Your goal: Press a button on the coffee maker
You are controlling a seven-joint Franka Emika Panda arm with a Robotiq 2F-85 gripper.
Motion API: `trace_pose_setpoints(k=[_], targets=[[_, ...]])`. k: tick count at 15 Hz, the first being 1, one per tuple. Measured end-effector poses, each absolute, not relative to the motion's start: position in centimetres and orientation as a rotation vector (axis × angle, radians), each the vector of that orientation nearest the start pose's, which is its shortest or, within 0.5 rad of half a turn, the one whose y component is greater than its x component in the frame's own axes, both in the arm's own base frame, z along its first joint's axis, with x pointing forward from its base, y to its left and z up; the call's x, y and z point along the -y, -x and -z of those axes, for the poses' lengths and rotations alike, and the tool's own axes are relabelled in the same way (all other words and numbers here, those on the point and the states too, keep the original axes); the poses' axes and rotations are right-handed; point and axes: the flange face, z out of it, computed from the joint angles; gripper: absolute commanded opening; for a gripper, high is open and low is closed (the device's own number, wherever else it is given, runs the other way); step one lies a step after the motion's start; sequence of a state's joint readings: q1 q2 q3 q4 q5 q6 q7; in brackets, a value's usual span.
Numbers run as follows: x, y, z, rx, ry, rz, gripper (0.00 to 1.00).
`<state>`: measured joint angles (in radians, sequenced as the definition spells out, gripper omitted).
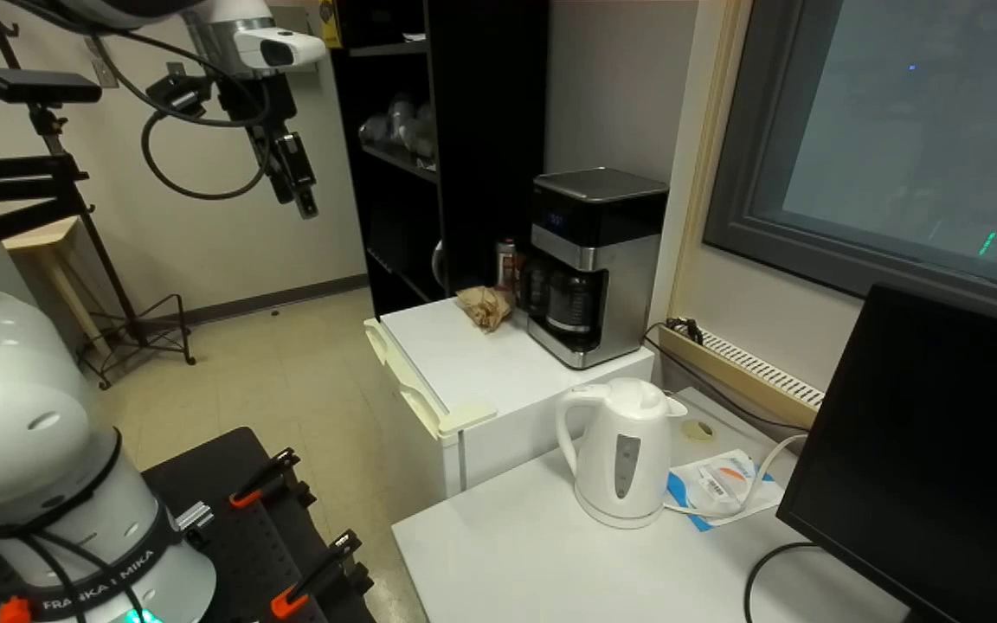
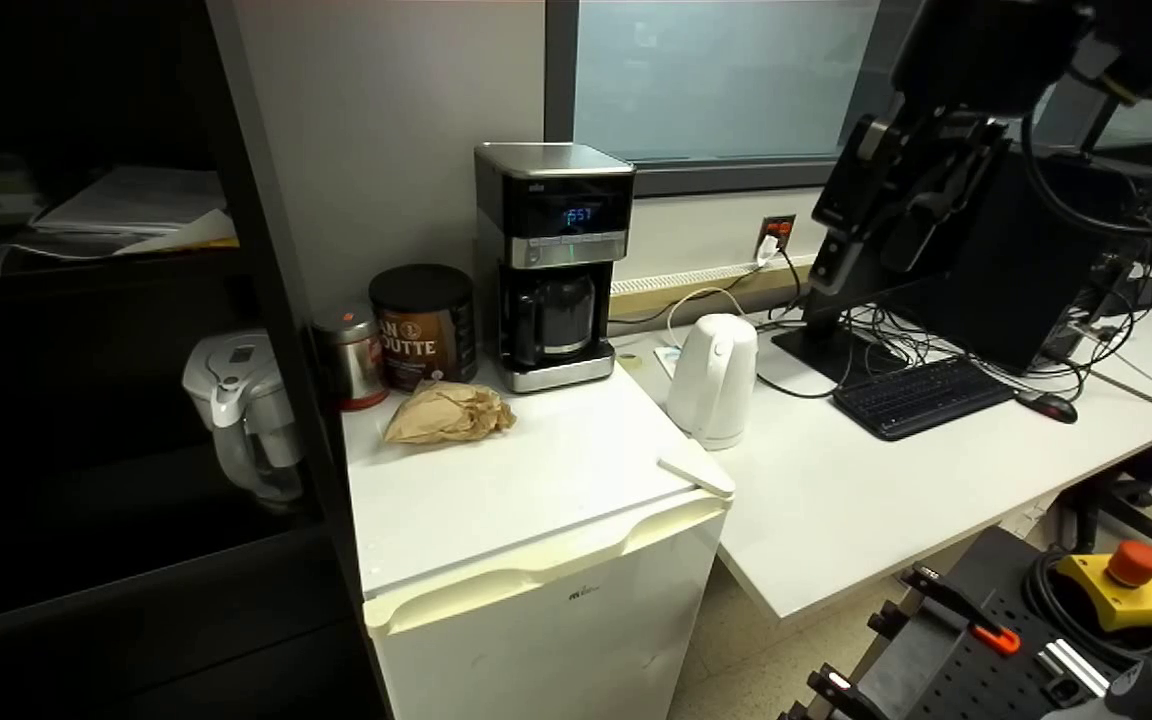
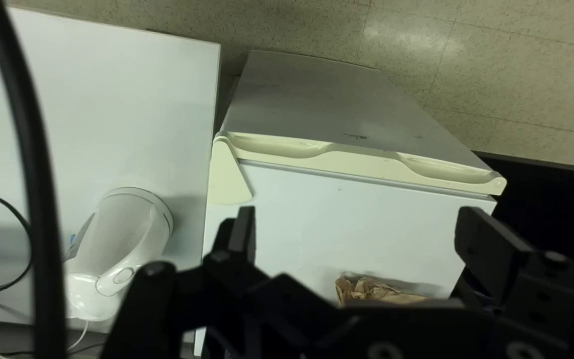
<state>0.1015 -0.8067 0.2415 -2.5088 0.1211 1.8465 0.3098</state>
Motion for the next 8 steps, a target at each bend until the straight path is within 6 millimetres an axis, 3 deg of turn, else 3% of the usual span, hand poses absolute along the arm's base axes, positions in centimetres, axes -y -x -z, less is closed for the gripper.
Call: trace_pose_setpoints(k=[8], targets=[[-10.4,-35.9,-49.6,-0.013,3.204,0.06,1.0]])
